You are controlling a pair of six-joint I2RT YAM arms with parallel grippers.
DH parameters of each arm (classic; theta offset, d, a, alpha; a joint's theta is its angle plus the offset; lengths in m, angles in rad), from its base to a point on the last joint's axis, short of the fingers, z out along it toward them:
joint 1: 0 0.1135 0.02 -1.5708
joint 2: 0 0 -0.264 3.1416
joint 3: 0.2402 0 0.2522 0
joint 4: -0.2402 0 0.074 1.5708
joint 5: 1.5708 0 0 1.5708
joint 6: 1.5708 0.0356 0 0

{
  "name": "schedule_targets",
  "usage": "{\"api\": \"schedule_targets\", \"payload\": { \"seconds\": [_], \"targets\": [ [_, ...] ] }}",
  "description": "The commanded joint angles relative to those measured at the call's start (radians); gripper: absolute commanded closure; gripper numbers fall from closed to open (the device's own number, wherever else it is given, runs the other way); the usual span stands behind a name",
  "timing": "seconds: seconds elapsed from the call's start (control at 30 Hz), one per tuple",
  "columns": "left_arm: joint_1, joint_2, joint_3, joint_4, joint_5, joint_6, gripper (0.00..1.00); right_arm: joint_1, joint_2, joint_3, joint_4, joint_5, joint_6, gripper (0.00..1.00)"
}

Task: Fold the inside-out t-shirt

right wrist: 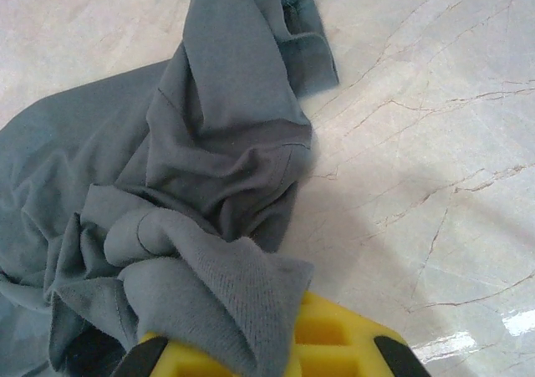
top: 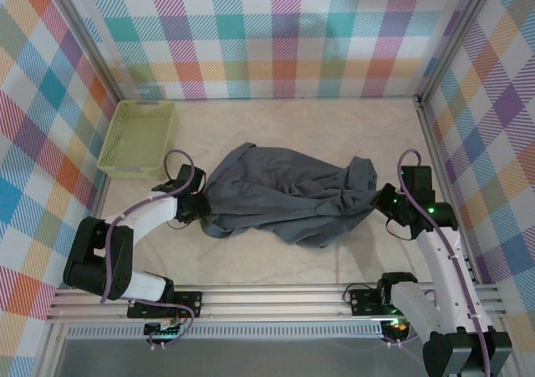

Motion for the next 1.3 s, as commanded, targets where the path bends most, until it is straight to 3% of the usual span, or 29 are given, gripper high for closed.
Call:
{"api": "schedule_targets", "payload": {
  "seconds": [0.0,0.2,0.33,0.5,0.6,0.73,0.9,1.07,1.17,1.27],
  "targets": [
    [0.011,0.012,-0.002,0.013,0.018,0.012,0.63,-0.007,0.001,-0.011,0.008,-0.008,-0.023,1.00],
    [0.016,0.099,0.025,0.032,0.006,0.012,0.69,-0.007,-0.007,0.003,0.010,-0.019,-0.023,1.00],
    [0.023,0.134,0.032,0.052,0.007,0.011,0.82,-0.008,-0.010,0.019,0.001,-0.009,-0.032,1.00],
    [0.031,0.061,0.077,0.024,-0.016,0.022,0.99,-0.017,0.011,0.112,-0.019,-0.006,-0.051,1.00],
    [0.043,-0.048,0.166,0.006,-0.016,0.011,1.00,-0.046,0.068,0.264,-0.031,-0.048,-0.070,1.00],
    [0.070,-0.161,0.399,-0.002,-0.042,0.008,1.00,-0.123,0.195,0.590,-0.057,-0.157,-0.070,1.00],
    [0.158,-0.207,0.687,0.013,0.030,0.031,1.00,-0.194,0.370,1.042,-0.138,-0.260,-0.045,1.00],
    [0.166,-0.215,0.849,0.018,0.133,0.096,1.00,-0.199,0.471,1.447,-0.198,-0.295,-0.059,1.00],
    [0.168,-0.218,0.792,0.039,0.155,0.076,1.00,-0.199,0.458,1.497,-0.171,-0.300,-0.068,1.00],
    [0.167,-0.151,0.727,-0.007,0.150,0.064,1.00,-0.199,0.403,1.347,-0.103,-0.310,-0.069,1.00]
  ]
}}
